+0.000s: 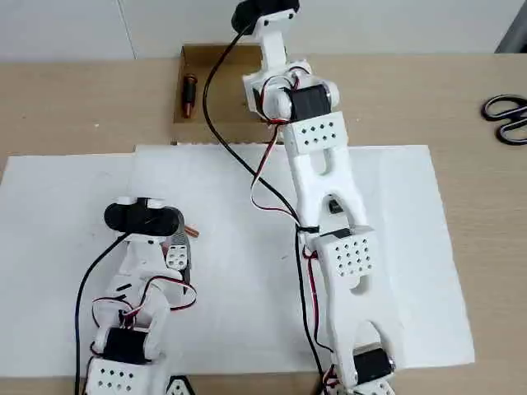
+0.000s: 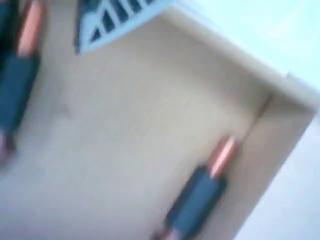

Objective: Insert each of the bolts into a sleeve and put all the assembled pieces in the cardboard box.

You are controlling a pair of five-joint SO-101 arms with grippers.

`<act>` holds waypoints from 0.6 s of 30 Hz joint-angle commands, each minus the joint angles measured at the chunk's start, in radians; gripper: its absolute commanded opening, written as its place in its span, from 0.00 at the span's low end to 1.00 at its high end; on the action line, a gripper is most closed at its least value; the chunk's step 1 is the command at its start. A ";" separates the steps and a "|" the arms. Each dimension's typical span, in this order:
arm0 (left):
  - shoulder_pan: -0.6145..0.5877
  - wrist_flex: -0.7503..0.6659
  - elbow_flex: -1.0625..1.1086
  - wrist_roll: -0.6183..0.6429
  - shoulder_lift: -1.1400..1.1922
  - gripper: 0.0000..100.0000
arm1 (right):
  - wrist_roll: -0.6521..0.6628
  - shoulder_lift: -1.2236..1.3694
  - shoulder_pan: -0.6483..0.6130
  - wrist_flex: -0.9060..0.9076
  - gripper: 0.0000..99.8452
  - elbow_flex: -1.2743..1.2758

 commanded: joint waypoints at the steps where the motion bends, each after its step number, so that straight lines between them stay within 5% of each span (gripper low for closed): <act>1: -0.003 -0.025 -0.002 -0.006 -0.008 0.01 | -0.026 -0.079 0.005 0.113 0.20 -0.115; 18: -0.005 -0.025 -0.002 -0.012 -0.008 0.01 | -0.025 -0.140 -0.027 0.325 0.20 -0.195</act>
